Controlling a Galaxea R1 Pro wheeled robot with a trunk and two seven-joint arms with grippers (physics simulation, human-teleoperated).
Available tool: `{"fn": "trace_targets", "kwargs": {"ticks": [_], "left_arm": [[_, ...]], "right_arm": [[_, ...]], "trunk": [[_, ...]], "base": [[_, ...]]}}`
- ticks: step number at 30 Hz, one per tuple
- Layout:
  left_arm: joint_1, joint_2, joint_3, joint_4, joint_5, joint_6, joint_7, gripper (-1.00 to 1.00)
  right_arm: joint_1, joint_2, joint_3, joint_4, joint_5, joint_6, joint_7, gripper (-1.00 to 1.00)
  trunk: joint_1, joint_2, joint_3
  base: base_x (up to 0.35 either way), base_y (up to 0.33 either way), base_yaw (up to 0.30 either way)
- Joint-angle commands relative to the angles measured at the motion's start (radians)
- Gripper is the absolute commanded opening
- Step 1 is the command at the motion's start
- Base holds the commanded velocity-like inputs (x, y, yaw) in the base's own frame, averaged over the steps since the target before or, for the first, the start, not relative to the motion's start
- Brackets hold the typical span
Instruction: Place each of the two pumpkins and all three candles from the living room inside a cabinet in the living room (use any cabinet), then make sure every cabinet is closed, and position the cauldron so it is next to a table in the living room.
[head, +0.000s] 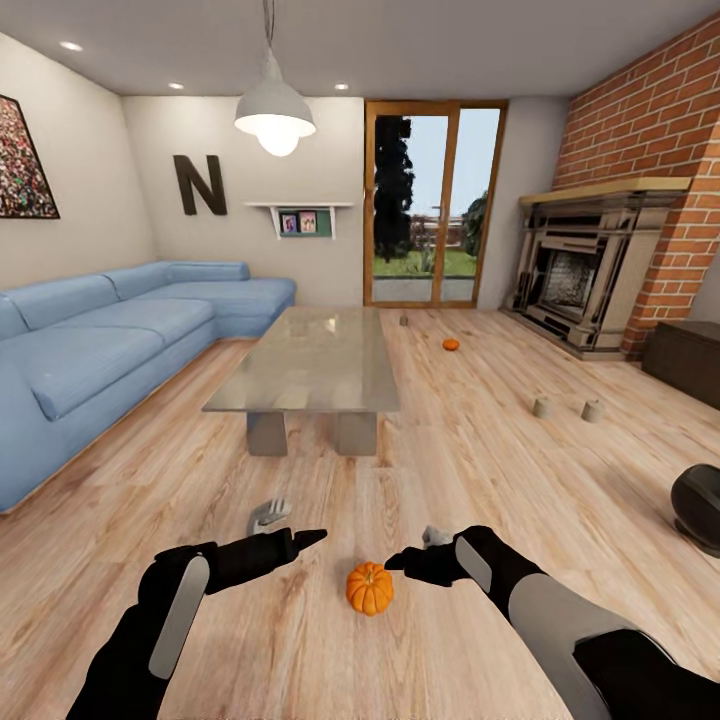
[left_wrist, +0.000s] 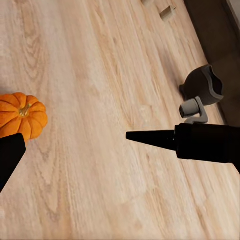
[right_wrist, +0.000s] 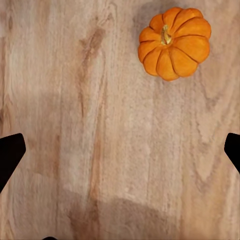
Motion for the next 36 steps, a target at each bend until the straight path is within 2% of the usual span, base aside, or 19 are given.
{"fn": "trace_targets", "kwargs": {"ticks": [1,7,16,23,36], "left_arm": [[-0.001,-0.001,0.003,0.000,-0.003,0.007,-0.006,1.00],[-0.001,-0.001,0.003,0.000,0.004,0.032,-0.010,1.00],[-0.001,-0.001,-0.001,0.009,0.027,0.037,-0.079,1.00],[-0.001,-0.001,0.000,0.010,0.029,0.035,-0.086,1.00],[-0.001,0.000,0.004,0.010,0.029,0.033,-0.084,1.00]], "right_arm": [[-0.001,0.000,0.004,-0.001,0.000,0.003,0.003,1.00],[-0.001,0.000,0.004,0.005,0.000,0.002,0.003,1.00],[-0.001,0.000,0.004,0.014,-0.001,0.000,0.003,1.00],[-0.001,0.000,0.004,0.015,-0.001,0.000,0.003,1.00],[-0.001,-0.002,0.003,0.021,-0.002,0.001,0.014,1.00]], "trunk": [[0.000,0.000,-0.003],[0.000,0.000,-0.012],[0.000,0.000,-0.026],[0.000,0.000,-0.028],[0.000,0.000,-0.028]], "base": [[0.000,0.000,0.000],[0.000,0.000,0.000],[0.000,0.000,0.000],[0.007,0.000,0.000],[0.246,0.000,0.000]]}}
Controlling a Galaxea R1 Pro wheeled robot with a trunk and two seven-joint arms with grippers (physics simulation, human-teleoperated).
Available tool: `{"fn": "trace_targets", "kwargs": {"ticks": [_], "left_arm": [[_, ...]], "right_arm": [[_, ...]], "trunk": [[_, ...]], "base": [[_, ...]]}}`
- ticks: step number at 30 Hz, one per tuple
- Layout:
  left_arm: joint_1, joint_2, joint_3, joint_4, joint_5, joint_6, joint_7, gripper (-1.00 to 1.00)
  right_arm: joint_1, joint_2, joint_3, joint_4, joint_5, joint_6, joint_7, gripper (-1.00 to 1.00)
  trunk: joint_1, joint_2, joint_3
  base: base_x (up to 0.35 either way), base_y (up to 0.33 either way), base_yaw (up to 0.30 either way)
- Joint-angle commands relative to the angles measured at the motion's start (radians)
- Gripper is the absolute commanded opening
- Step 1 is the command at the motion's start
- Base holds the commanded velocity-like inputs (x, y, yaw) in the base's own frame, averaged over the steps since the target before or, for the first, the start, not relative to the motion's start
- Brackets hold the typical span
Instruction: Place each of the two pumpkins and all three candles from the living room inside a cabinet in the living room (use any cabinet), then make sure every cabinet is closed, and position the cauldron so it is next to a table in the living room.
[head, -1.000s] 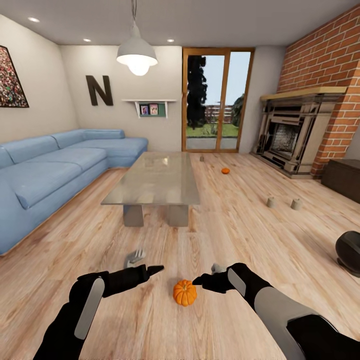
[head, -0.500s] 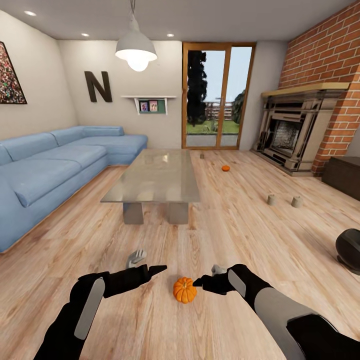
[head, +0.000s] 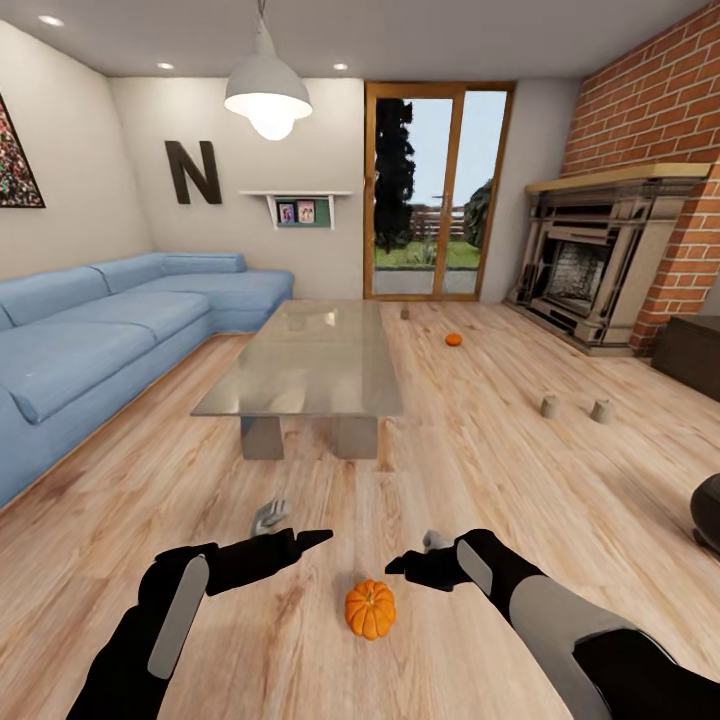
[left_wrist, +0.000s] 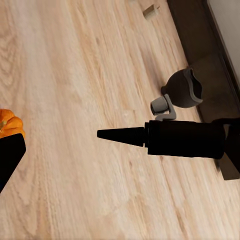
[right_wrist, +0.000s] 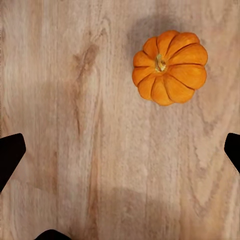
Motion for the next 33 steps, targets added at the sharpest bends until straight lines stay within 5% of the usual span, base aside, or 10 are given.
{"fn": "trace_targets", "kwargs": {"ticks": [1,13,26,33], "left_arm": [[-0.001,-0.001,0.003,0.000,-0.004,0.006,-0.007,1.00],[-0.001,-0.001,0.003,0.000,-0.003,0.006,-0.010,1.00],[-0.001,-0.001,0.004,0.000,-0.003,0.006,-0.010,1.00],[-0.001,-0.001,0.003,-0.002,-0.003,0.004,-0.010,1.00]], "right_arm": [[-0.001,0.000,0.004,-0.001,-0.001,0.003,0.003,1.00],[-0.001,0.000,0.004,0.025,-0.002,0.004,0.069,1.00],[-0.001,0.001,0.006,0.027,0.000,0.007,0.061,1.00],[-0.001,0.001,0.005,0.027,0.000,0.096,0.056,1.00]], "trunk": [[0.000,0.000,-0.001],[0.000,0.000,-0.001],[0.000,0.000,-0.001],[0.000,0.000,-0.001]], "base": [[0.088,0.000,0.000],[0.013,0.000,0.000],[0.065,0.012,0.000],[0.005,0.001,0.000]]}}
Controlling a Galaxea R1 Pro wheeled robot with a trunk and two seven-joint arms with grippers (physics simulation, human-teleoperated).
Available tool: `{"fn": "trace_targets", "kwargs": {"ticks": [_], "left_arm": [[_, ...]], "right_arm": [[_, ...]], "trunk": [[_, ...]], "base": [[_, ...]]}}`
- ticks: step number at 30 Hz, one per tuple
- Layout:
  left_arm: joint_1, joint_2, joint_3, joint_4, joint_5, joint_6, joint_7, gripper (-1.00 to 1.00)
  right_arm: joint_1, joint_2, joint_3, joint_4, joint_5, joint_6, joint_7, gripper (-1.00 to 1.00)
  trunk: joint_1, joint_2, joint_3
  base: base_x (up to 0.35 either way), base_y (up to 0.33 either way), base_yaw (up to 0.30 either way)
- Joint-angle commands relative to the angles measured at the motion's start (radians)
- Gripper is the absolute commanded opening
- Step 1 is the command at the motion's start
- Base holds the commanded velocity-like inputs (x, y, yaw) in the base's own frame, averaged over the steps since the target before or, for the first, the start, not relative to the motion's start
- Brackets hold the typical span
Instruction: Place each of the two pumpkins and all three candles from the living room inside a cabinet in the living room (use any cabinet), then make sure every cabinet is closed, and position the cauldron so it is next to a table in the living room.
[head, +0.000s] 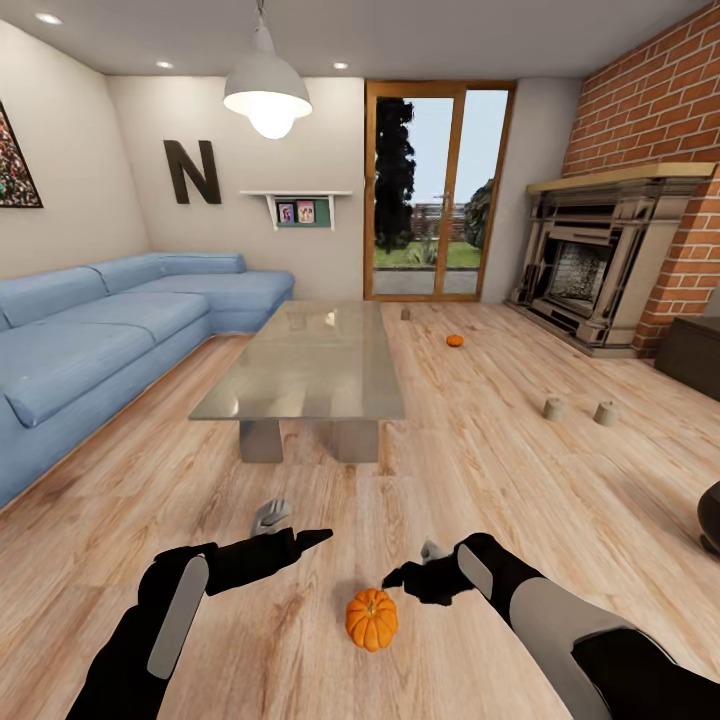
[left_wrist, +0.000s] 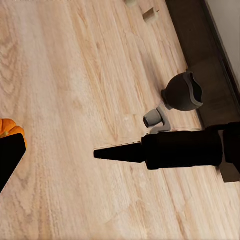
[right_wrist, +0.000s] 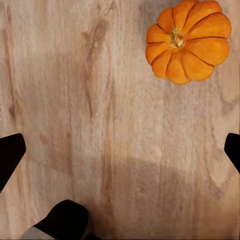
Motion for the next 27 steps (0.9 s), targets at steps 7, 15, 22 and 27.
{"fn": "trace_targets", "kwargs": {"ticks": [7,15,22,27], "left_arm": [[-0.001,-0.001,0.004,0.000,-0.004,0.006,-0.007,1.00],[-0.001,-0.001,0.004,0.000,-0.004,0.006,-0.008,1.00],[-0.001,-0.001,0.004,0.000,-0.004,0.006,-0.009,1.00],[-0.001,-0.001,0.004,0.000,-0.004,0.007,-0.009,1.00]], "right_arm": [[-0.001,-0.001,0.006,-0.001,-0.005,0.059,0.003,1.00],[-0.001,-0.001,0.007,-0.001,-0.004,0.057,0.003,1.00],[-0.001,-0.001,0.007,-0.001,-0.004,0.055,0.003,1.00],[-0.001,-0.001,0.007,-0.001,-0.004,0.054,0.005,1.00]], "trunk": [[0.002,-0.001,-0.016],[0.005,-0.003,-0.047],[0.008,-0.005,-0.074],[0.011,-0.006,-0.094]], "base": [[0.000,0.000,0.000],[0.000,0.000,0.000],[0.000,0.000,0.000],[0.000,0.000,0.000]]}}
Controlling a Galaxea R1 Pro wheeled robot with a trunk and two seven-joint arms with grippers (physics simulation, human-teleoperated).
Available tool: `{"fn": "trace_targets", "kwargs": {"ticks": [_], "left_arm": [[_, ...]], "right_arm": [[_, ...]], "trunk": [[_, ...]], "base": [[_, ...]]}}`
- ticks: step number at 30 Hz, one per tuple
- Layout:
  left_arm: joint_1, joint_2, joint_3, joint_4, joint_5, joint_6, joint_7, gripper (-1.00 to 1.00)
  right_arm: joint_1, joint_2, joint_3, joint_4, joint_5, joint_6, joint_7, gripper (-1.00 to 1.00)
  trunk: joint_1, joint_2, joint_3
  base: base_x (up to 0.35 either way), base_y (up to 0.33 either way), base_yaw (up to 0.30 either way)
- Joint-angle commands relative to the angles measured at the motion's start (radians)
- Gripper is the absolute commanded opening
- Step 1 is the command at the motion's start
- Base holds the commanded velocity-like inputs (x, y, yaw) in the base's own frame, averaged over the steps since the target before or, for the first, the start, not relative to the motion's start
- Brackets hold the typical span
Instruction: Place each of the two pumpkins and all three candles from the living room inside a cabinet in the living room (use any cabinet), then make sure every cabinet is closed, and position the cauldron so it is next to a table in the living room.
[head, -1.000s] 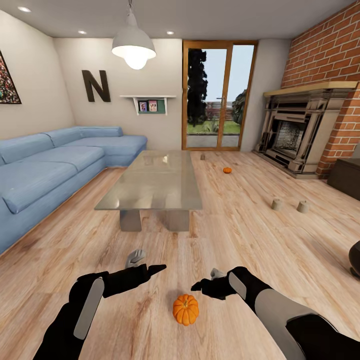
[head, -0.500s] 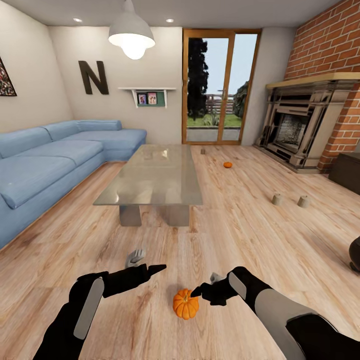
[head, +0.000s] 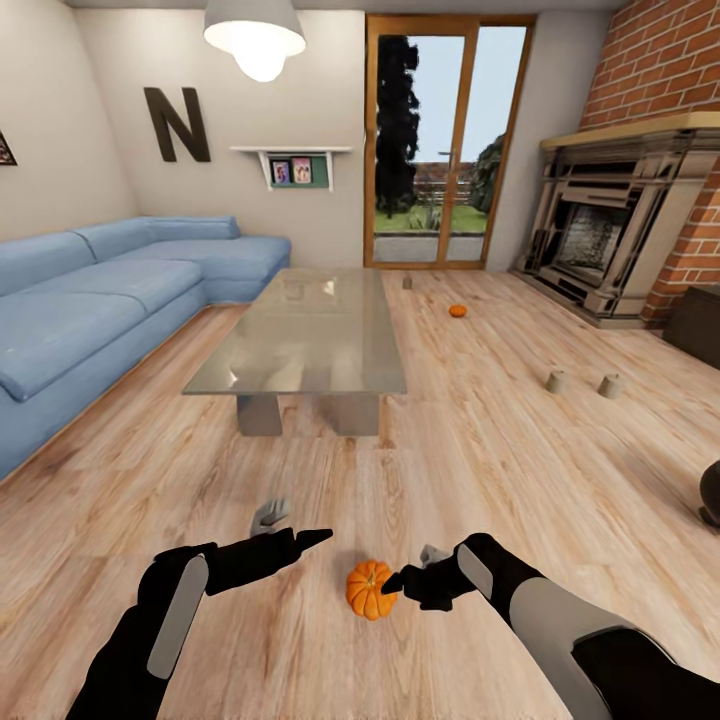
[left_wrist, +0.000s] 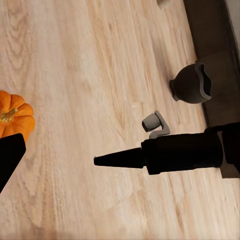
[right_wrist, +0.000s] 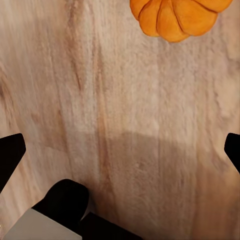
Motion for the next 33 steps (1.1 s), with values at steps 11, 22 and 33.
{"fn": "trace_targets", "kwargs": {"ticks": [11,22,33], "left_arm": [[-0.001,-0.001,0.003,0.000,-0.004,0.006,-0.006,1.00],[-0.001,-0.001,0.002,0.000,-0.004,0.006,-0.006,1.00],[-0.001,0.000,-0.005,0.002,-0.007,0.005,-0.003,1.00]], "right_arm": [[0.000,-0.001,0.008,0.000,-0.004,-0.106,0.003,1.00],[0.001,-0.001,0.007,0.000,-0.004,-0.126,0.005,1.00],[0.001,-0.001,0.009,0.001,-0.003,-0.163,0.005,1.00]], "trunk": [[0.005,-0.003,-0.044],[0.010,-0.006,-0.086],[0.011,-0.006,-0.094]], "base": [[0.000,0.000,0.000],[0.000,0.000,0.000],[0.000,0.000,0.000]]}}
